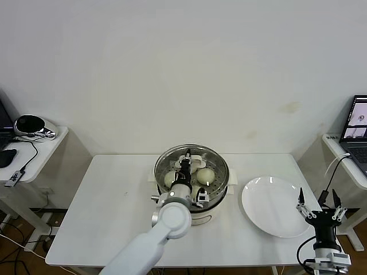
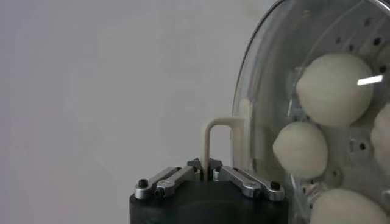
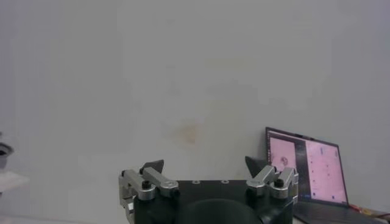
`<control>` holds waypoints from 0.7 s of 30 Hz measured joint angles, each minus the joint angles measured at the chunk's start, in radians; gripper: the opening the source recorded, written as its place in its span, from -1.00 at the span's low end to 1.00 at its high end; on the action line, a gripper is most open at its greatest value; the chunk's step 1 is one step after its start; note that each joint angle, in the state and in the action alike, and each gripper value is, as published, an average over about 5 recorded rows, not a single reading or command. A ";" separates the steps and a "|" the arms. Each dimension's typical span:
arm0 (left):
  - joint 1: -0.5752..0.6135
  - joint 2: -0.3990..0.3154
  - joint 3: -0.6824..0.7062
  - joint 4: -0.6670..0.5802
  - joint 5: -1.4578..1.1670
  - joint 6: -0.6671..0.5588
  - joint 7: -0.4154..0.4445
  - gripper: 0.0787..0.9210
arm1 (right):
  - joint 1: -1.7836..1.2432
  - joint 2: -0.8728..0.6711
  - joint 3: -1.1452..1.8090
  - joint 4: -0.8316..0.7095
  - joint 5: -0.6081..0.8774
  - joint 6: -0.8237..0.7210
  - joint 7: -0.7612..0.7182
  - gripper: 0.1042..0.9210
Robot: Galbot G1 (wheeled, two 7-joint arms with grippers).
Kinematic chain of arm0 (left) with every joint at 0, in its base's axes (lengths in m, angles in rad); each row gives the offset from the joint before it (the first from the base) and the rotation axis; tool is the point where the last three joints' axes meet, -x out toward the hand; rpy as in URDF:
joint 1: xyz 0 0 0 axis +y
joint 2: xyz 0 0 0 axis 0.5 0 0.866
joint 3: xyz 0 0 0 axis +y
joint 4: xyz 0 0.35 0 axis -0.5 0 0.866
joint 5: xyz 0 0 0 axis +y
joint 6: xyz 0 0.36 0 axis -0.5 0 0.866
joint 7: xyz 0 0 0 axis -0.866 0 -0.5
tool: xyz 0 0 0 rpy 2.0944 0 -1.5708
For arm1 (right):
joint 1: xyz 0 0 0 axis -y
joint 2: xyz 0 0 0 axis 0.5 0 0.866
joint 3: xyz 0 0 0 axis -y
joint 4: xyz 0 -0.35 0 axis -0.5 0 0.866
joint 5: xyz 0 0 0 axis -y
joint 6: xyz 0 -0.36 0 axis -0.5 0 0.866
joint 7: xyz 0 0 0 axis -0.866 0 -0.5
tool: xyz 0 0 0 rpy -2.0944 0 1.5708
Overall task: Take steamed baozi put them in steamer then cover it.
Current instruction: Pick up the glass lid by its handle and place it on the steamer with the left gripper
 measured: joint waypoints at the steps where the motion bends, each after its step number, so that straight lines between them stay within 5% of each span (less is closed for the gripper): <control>1: 0.000 -0.003 0.001 0.003 0.002 -0.001 -0.001 -0.85 | 0.000 0.000 0.000 0.000 0.001 0.000 0.000 0.76; 21: 0.010 -0.036 -0.006 0.054 0.021 -0.011 -0.030 -0.85 | 0.000 -0.004 -0.001 -0.008 0.007 0.007 -0.003 0.76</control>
